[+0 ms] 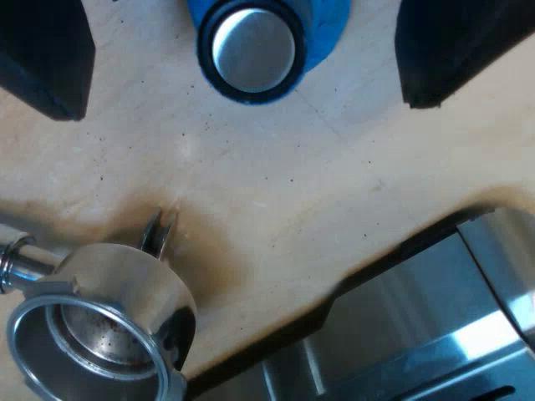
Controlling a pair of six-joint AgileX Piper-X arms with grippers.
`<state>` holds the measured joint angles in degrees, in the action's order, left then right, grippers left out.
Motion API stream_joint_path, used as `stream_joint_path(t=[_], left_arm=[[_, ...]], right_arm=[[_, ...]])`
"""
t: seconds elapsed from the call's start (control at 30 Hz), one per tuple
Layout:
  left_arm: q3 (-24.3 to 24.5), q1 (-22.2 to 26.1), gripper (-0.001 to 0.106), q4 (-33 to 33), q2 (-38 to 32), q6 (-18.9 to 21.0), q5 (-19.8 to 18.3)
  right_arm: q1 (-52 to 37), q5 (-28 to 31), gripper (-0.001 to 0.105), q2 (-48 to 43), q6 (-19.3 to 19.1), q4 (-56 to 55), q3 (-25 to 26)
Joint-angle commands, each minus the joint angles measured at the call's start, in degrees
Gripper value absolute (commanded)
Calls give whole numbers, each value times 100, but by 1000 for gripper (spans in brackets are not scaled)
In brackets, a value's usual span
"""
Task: Grind coffee beans and then tamp
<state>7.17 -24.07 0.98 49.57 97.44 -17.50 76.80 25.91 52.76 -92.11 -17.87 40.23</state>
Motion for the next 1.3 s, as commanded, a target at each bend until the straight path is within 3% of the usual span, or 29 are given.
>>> stream_joint_path(t=[0.03,0.47,0.6,0.73,0.93,1.1,1.3], left_arm=[[1,-3,79,240,135,6,15],[1,-3,78,409,336,17,15],[1,-3,64,409,336,17,15],[1,-3,42,409,336,17,15],[1,-3,23,409,336,17,15],[1,-3,13,409,336,17,15],[1,-3,13,449,336,5,15]], right_arm=[[-12,-49,72,-4,-19,46,5],[-12,-49,72,-4,-19,46,5],[-12,-49,72,-4,-19,46,5],[-12,-49,72,-4,-19,46,5],[-12,-49,72,-4,-19,46,5],[-12,-49,72,-4,-19,46,5],[-12,-49,72,-4,-19,46,5]])
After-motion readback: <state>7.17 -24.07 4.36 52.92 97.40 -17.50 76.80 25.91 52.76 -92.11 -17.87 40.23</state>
